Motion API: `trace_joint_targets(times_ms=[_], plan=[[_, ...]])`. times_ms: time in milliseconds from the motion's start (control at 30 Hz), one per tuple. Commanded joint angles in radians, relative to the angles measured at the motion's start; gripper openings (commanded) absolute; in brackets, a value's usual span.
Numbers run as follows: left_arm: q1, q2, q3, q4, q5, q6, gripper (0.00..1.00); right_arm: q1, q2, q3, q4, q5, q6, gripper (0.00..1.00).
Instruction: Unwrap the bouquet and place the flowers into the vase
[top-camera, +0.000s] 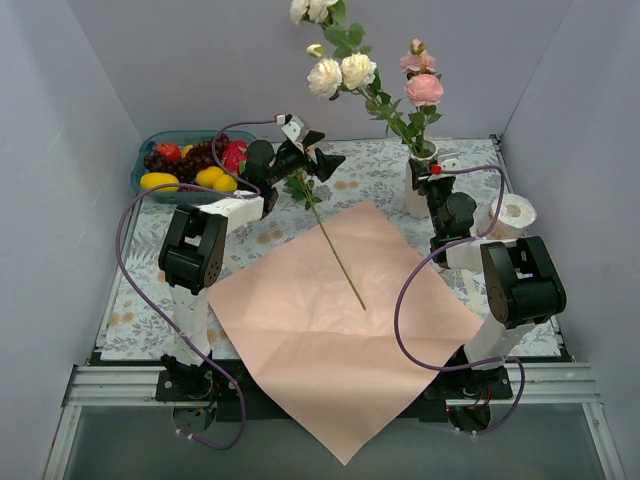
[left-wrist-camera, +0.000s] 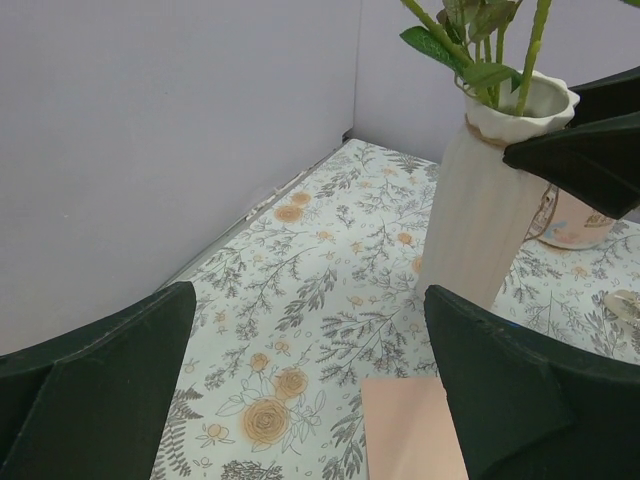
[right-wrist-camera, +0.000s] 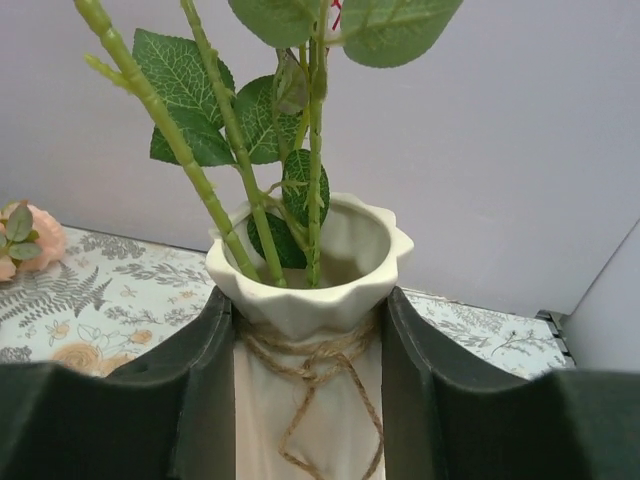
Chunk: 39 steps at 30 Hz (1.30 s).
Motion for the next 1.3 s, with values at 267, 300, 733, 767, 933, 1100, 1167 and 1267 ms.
trace_joint_targets(times_ms=[267, 300, 733, 767, 933, 1100, 1167, 1267], plan=[[-0.027, 0.071, 0.22, -0.079, -0.078, 0.0, 0.98, -0.016, -0.021, -0.071, 0.306, 0.062, 0.185, 0.05], [-0.029, 0.077, 0.23, -0.082, -0.078, 0.006, 0.98, -0.016, -0.02, -0.081, 0.326, 0.059, 0.198, 0.03], [-0.083, 0.277, 0.535, -0.188, -0.211, -0.003, 0.98, -0.047, 0.022, -0.198, 0.556, -0.179, 0.485, 0.01], [-0.084, 0.323, 0.583, -0.191, -0.245, -0.017, 0.98, -0.049, 0.022, -0.201, 0.556, -0.196, 0.508, 0.01], [-0.098, 0.48, 0.894, -0.223, -0.323, -0.077, 0.98, -0.053, 0.026, -0.192, 0.545, -0.315, 0.554, 0.01], [-0.12, 0.543, 0.958, -0.122, -0.472, -0.054, 0.98, -0.055, 0.023, -0.174, 0.498, -0.374, 0.54, 0.01], [-0.133, 0.548, 0.964, -0.062, -0.495, -0.034, 0.98, -0.053, 0.022, -0.169, 0.482, -0.4, 0.529, 0.01], [-0.146, 0.568, 1.0, 0.018, -0.521, -0.02, 0.98, -0.053, 0.017, -0.163, 0.458, -0.403, 0.517, 0.01]])
